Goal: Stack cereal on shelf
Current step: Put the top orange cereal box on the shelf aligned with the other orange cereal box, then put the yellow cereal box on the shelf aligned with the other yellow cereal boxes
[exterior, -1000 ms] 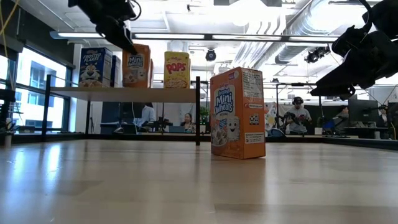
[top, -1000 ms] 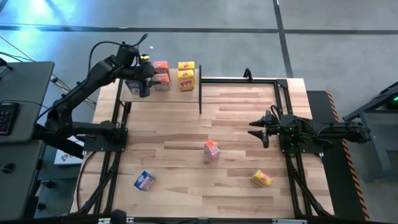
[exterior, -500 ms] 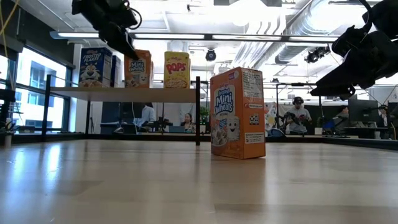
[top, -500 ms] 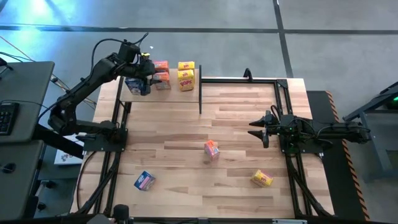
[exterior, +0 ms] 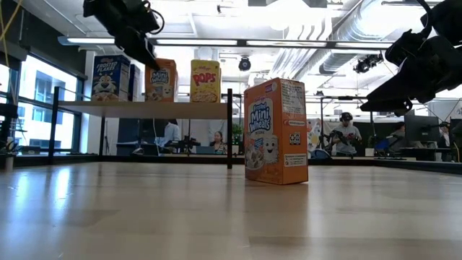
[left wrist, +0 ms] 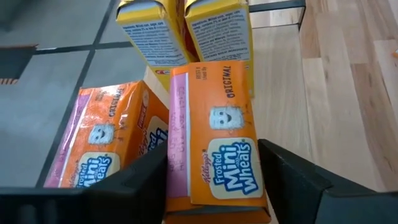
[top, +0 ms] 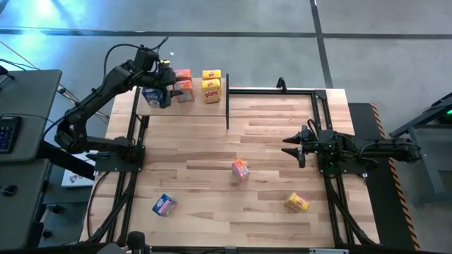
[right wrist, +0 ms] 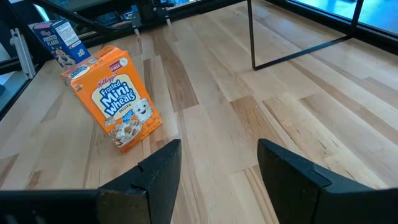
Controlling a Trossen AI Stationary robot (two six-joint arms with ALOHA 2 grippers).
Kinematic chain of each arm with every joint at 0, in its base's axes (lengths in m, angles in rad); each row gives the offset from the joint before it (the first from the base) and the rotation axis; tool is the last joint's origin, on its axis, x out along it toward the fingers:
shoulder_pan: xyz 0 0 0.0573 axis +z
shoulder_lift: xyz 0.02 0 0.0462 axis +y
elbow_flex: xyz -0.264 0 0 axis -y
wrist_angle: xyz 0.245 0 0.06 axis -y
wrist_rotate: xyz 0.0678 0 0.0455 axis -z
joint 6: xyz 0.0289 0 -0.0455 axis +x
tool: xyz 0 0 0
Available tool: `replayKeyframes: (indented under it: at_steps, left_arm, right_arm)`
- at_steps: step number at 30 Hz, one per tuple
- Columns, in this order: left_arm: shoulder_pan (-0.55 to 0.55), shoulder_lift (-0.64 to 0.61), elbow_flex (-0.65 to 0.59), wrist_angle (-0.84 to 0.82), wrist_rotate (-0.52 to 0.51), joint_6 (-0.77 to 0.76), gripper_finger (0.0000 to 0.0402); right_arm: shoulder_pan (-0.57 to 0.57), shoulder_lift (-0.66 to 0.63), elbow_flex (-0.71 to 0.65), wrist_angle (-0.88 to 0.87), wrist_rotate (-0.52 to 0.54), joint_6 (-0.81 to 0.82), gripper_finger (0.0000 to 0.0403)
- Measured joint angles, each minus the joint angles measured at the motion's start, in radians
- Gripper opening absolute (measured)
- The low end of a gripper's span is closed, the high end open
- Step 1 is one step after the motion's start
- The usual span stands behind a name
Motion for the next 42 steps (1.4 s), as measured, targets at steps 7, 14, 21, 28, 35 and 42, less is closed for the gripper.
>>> replayKeyframes:
  at_steps: [7,14,21,28,35,42]
  left_arm:
    - [0.0,-0.018,0.0,0.018,-0.017,-0.001,0.0242]
    - [0.0,-0.069,-0.001,0.023,-0.043,-0.026,0.0259]
    - [-0.007,-0.138,-0.001,0.028,-0.056,-0.082,0.026]
    - [-0.09,-0.212,-0.001,0.021,-0.057,-0.196,0.026]
    - [-0.252,-0.261,-0.001,0.019,-0.059,-0.331,0.026]
    - [-0.4,-0.265,-0.001,0.02,-0.06,-0.432,0.026]
  right_arm:
    - [0.0,0.0,0.0,0.0,0.0,0.0,0.0205]
    - [0.0,0.0,0.0,0.0,0.0,0.0,0.0205]
    - [0.0,0.0,0.0,0.0,0.0,0.0,0.0205]
    - [0.0,0.0,0.0,0.0,0.0,0.0,0.0205]
    - [0.0,0.0,0.0,0.0,0.0,0.0,0.0205]
    - [0.0,0.0,0.0,0.0,0.0,0.0,0.0205]
